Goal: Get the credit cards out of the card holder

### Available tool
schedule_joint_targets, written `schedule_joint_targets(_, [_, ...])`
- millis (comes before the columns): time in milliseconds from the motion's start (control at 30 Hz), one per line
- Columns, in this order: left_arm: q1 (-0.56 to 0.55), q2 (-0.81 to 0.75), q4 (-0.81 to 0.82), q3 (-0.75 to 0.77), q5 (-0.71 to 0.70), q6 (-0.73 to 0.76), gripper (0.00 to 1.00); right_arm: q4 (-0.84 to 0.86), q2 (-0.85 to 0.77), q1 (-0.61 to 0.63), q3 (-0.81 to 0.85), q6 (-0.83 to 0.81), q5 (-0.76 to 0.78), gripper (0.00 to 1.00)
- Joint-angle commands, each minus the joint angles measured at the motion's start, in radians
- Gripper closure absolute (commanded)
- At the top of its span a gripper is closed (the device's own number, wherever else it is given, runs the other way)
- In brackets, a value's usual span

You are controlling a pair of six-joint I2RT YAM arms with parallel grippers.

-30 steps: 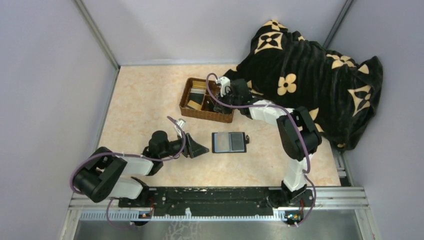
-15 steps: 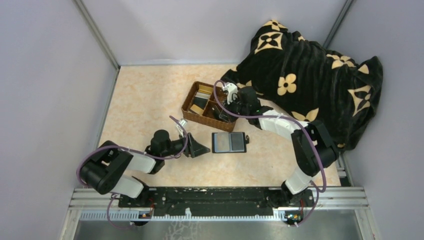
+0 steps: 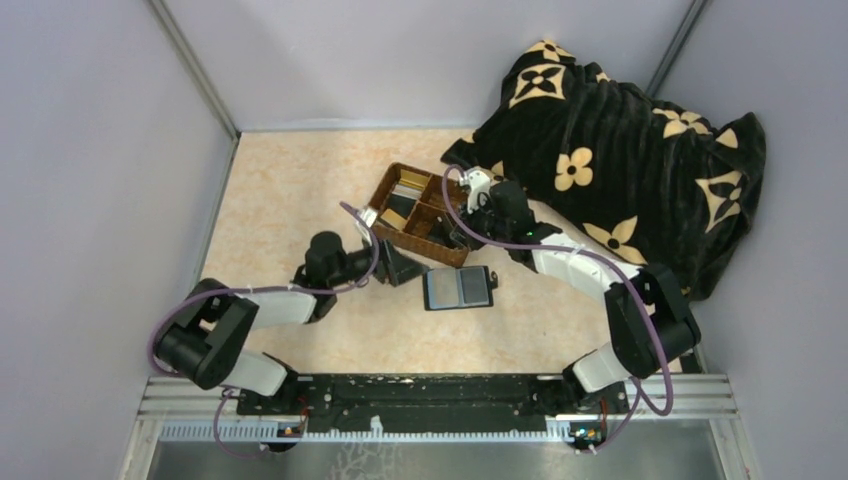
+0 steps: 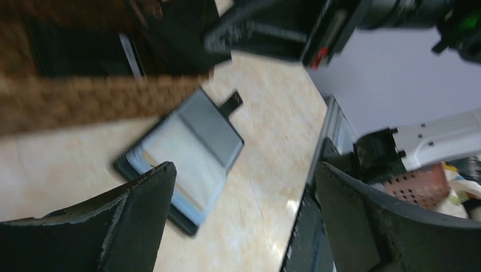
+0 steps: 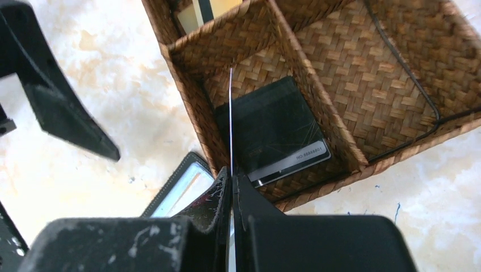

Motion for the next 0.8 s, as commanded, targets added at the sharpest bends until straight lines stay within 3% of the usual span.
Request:
schedule_joint_targets(0, [0.021, -0.067, -0.186, 0.23, -0.085, 0.134, 0.0, 0.059, -0.079, -0.017, 0.051, 0.061, 0.002, 1.0])
schedule_joint_targets(133, [0.038, -0.035, -0.504, 0.494, -0.259, 0.272, 0.0, 0.049, -0.12, -0.04, 0.101, 0.098, -0.007, 1.0])
schedule_joint_targets(367, [0.08, 0.11, -0.79, 0.784, -0.448, 0.426, 0.05, 0.035, -0.225, -0.079, 0.115, 0.147, 0.012, 1.0])
schedule_joint_targets(433, [0.081, 0.124, -0.782, 0.787, -0.459, 0.462, 0.09, 0.029, -0.256, -0.083, 0.107, 0.157, 0.031, 1.0])
schedule_joint_targets(567, [0.077, 0.152, -0.78, 0.769, -0.458, 0.53, 0.38, 0.01, -0.317, -0.091, 0.09, 0.165, 0.062, 1.0])
schedule_joint_targets(767, [0.028, 0.176, -0.8, 0.736, -0.493, 0.61, 0.43, -0.019, -0.354, -0.097, 0.061, 0.163, 0.06, 1.0])
